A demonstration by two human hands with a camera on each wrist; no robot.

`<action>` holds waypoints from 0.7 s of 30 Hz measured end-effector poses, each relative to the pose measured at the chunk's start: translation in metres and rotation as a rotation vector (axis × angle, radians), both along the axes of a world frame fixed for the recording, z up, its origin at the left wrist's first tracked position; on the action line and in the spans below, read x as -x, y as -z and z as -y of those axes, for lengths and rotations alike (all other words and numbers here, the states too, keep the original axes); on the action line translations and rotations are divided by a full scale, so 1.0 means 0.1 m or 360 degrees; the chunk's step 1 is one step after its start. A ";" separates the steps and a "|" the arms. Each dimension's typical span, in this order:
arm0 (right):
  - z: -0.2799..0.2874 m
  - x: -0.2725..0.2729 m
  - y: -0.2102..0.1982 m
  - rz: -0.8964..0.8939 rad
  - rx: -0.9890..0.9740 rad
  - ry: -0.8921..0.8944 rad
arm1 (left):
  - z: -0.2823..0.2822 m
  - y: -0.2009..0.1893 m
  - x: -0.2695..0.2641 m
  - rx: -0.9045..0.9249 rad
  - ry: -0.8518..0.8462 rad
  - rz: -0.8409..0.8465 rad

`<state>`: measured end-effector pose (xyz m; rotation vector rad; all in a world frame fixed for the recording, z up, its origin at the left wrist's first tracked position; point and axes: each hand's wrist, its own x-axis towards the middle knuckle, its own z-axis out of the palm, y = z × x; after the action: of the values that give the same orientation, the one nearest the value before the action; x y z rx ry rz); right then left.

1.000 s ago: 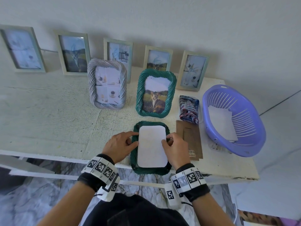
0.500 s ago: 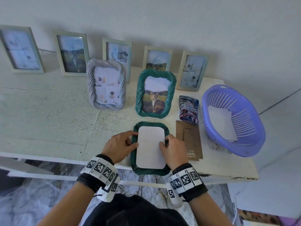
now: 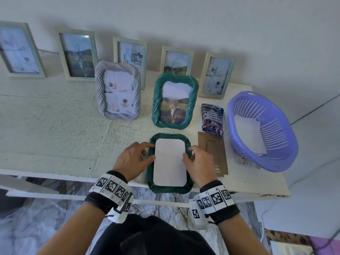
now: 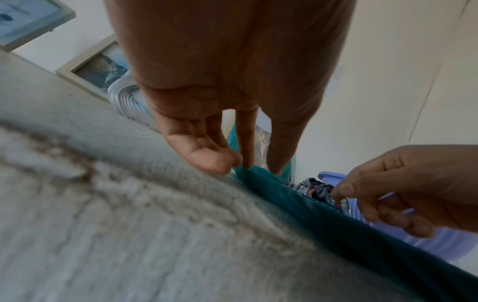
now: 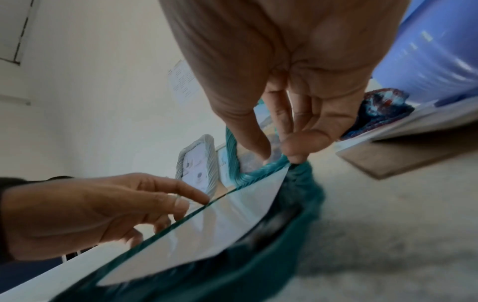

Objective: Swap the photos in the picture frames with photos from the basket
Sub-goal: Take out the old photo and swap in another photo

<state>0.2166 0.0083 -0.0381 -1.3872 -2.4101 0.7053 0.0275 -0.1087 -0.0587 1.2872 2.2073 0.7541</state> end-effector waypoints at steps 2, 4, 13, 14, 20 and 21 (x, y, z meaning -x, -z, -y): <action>-0.05 -0.10 -0.04 -0.0031 -0.0085 0.0036 | 0.02 -0.01 -0.02 -0.0053 -0.0002 -0.0098; -0.12 -0.22 -0.06 0.0054 -0.0153 0.0091 | 0.03 -0.02 -0.04 -0.0149 0.0078 -0.0142; -0.22 -0.49 -0.05 0.0686 -0.0024 0.0241 | -0.08 0.03 -0.13 0.0037 0.0627 -0.0346; -0.22 -0.49 -0.04 0.0674 -0.0013 0.0250 | -0.08 0.05 -0.13 0.0071 0.0639 -0.0356; -0.26 -0.49 -0.02 0.0567 0.0057 0.0312 | -0.09 0.08 -0.15 0.0139 0.0618 -0.0381; -0.27 -0.49 -0.02 0.0534 0.0076 0.0319 | -0.09 0.08 -0.15 0.0144 0.0617 -0.0387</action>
<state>0.2658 0.0358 -0.0364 -1.8647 -2.4559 0.5167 0.0421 -0.0997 -0.0666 1.7658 2.0436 0.3609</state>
